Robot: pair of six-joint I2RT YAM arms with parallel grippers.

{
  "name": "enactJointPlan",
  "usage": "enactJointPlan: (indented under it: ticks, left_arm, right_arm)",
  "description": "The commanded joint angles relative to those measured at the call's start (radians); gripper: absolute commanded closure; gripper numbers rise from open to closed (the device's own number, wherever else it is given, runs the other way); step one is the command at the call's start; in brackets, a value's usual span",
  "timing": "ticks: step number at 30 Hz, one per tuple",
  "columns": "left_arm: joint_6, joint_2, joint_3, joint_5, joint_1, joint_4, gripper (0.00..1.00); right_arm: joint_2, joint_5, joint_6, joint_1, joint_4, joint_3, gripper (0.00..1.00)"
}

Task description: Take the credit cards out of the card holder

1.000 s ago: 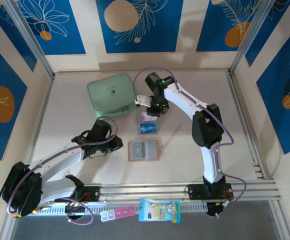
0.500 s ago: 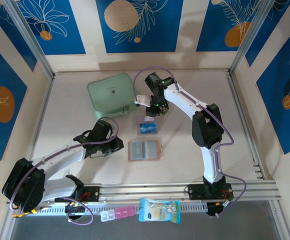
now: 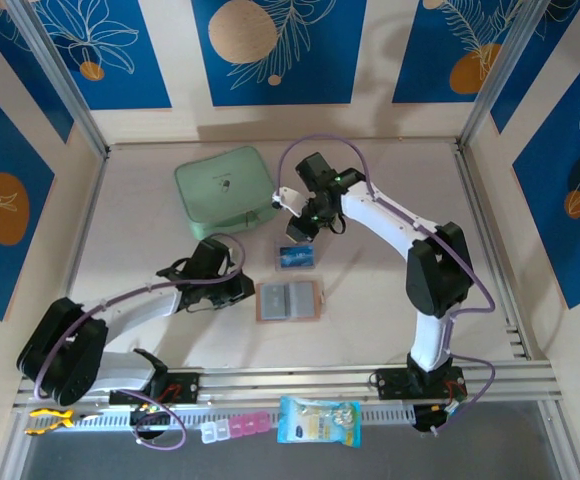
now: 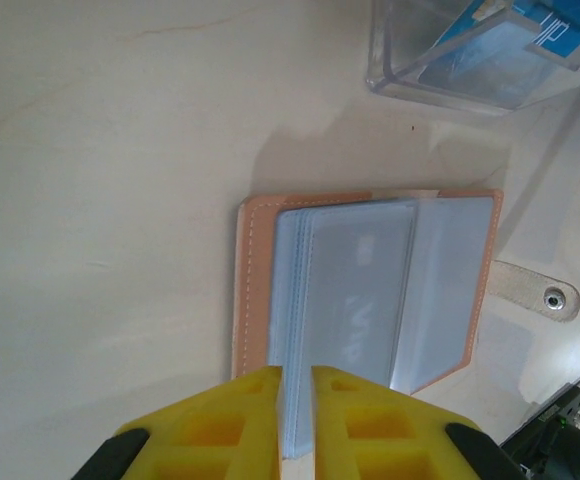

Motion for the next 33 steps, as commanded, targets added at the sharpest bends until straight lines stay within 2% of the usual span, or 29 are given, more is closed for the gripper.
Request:
enactJointPlan:
  ticks: [1, 9, 15, 20, 26, 33]
  left_arm:
    - [-0.012, 0.028, 0.011, 0.039, 0.003, 0.046, 0.86]
    - [-0.021, 0.077, 0.016, 0.036, -0.027, 0.071, 0.88]
    - [-0.033, 0.078, 0.004, 0.013, -0.051, 0.079, 0.91]
    - [-0.043, 0.092, -0.007, 0.011, -0.068, 0.091, 0.93]
    - [-0.037, 0.09, -0.004, -0.005, -0.083, 0.07, 0.94]
    - [-0.016, 0.096, -0.001, -0.034, -0.086, 0.029, 0.95]
  right_arm:
    - [-0.072, -0.073, 0.255, 0.012, 0.102, -0.083, 0.85]
    - [-0.238, -0.131, 0.645, 0.036, 0.327, -0.352, 0.86]
    - [-0.29, -0.121, 0.861, 0.079, 0.38, -0.462, 0.87]
    - [-0.271, -0.155, 1.036, 0.083, 0.302, -0.469, 0.86]
    - [-0.249, -0.191, 1.061, 0.09, 0.258, -0.478, 0.84]
    - [-0.254, -0.192, 1.115, 0.101, 0.302, -0.516, 0.72]
